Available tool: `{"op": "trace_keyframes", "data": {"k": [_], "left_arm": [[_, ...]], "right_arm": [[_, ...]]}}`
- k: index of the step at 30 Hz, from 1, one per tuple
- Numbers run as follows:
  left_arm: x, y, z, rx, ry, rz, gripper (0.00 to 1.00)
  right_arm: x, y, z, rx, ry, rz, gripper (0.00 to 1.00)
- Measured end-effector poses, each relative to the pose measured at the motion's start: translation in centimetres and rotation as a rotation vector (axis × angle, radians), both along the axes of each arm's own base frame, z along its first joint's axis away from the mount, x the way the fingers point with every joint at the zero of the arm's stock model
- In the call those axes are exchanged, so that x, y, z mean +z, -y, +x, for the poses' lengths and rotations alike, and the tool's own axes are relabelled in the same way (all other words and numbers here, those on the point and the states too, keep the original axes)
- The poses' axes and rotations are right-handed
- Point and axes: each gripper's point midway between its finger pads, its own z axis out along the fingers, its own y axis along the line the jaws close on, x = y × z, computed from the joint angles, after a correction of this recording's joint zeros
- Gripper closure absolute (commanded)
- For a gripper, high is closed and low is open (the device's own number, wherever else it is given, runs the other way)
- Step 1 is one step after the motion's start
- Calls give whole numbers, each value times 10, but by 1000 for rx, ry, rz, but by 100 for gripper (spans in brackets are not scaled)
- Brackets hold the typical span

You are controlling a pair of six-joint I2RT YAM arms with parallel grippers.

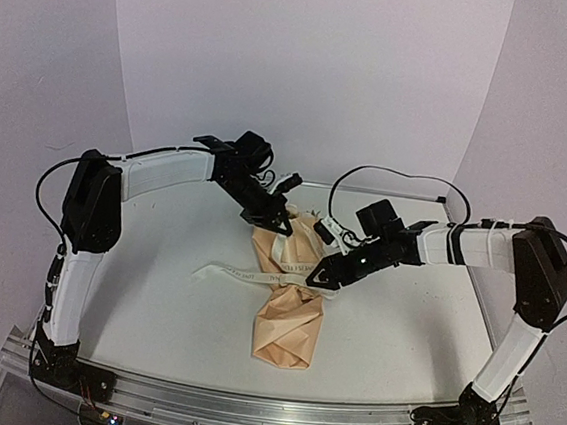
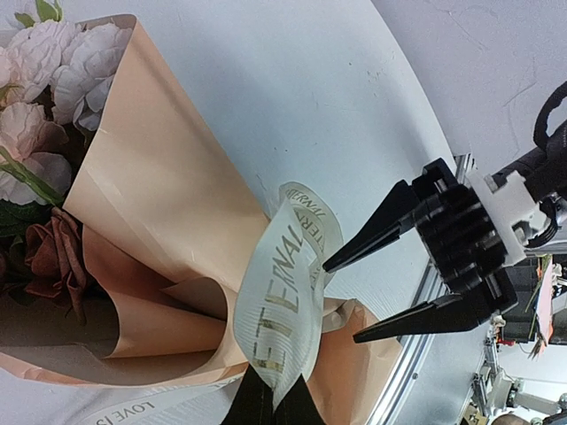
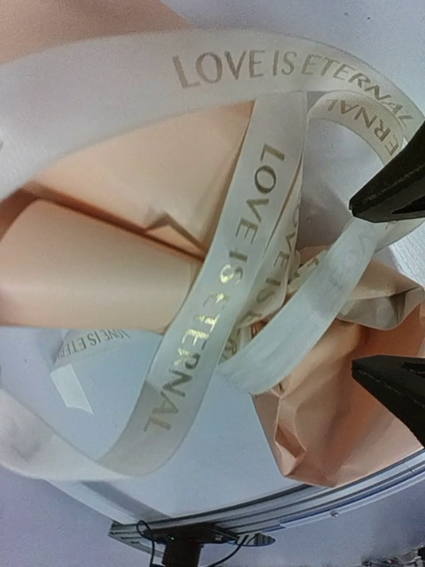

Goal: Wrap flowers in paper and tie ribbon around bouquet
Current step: Adjust the half-tied ribbon on the folded bouquet.

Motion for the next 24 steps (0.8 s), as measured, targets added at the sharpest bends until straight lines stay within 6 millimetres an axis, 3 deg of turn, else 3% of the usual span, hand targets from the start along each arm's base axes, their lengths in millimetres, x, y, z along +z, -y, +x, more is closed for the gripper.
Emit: {"op": "trace_keyframes", "data": {"k": [6, 16, 24], "left_arm": [[-2, -2, -2, -3, -6, 8, 100], [-3, -5, -2, -10, -6, 16, 100], [0, -6, -1, -8, -4, 16, 100]], "right_arm": [[-4, 2, 1, 70, 23, 19, 44], [-29, 7, 4, 134, 46, -16, 40], [-33, 10, 10, 147, 95, -51, 42]]}}
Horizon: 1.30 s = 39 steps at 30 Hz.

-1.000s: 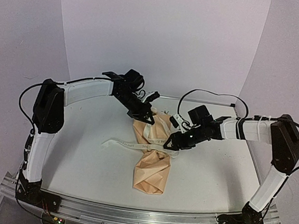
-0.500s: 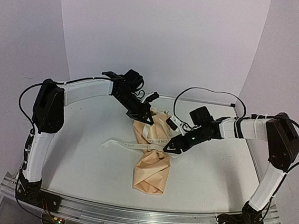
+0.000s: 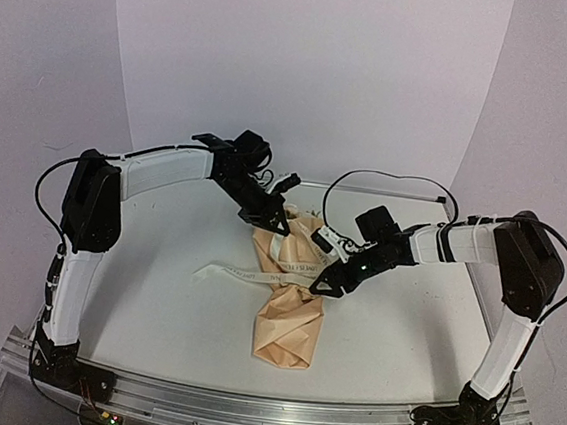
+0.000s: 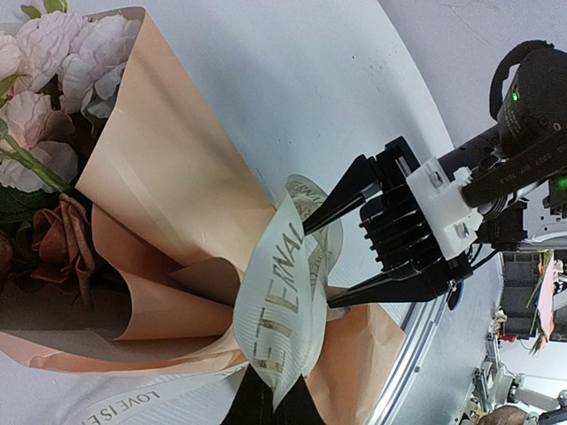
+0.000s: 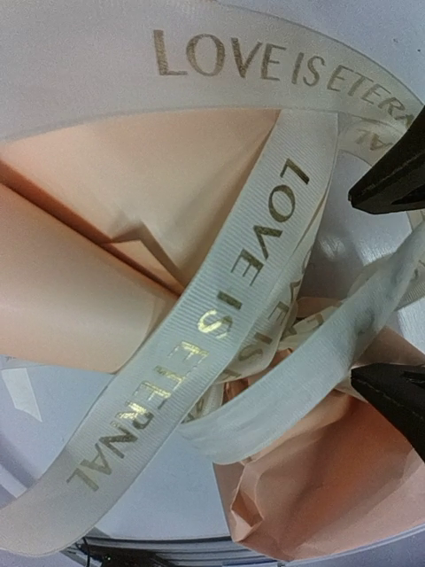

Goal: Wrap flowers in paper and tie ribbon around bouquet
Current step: Adjust the half-tied ribbon on the folded bouquet.

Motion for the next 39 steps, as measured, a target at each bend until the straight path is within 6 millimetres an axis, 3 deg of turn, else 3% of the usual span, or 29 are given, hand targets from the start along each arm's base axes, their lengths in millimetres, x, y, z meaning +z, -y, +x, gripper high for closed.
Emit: {"op": "trace_keyframes", "data": {"k": [5, 10, 12, 14, 18, 24, 30, 39], "left_arm": [[0, 0, 0, 0, 0, 0, 100], [0, 0, 0, -1, -1, 1, 100], [0, 0, 0, -1, 0, 1, 100], [0, 0, 0, -1, 0, 1, 100], [0, -1, 1, 1, 1, 1, 100], [0, -2, 3, 4, 0, 1, 100], [0, -2, 3, 4, 0, 1, 100], [0, -2, 3, 4, 0, 0, 100]], "right_arm": [[3, 0, 6, -15, 18, -6, 59], [7, -1, 8, -36, 3, -8, 93], [9, -1, 7, -45, -20, -12, 100], [12, -1, 6, -50, -39, -13, 98], [16, -1, 1, -53, -72, -12, 76], [21, 1, -6, -36, -87, -12, 57], [22, -1, -5, -24, -95, -16, 54], [10, -1, -5, -12, -111, -39, 60]]}}
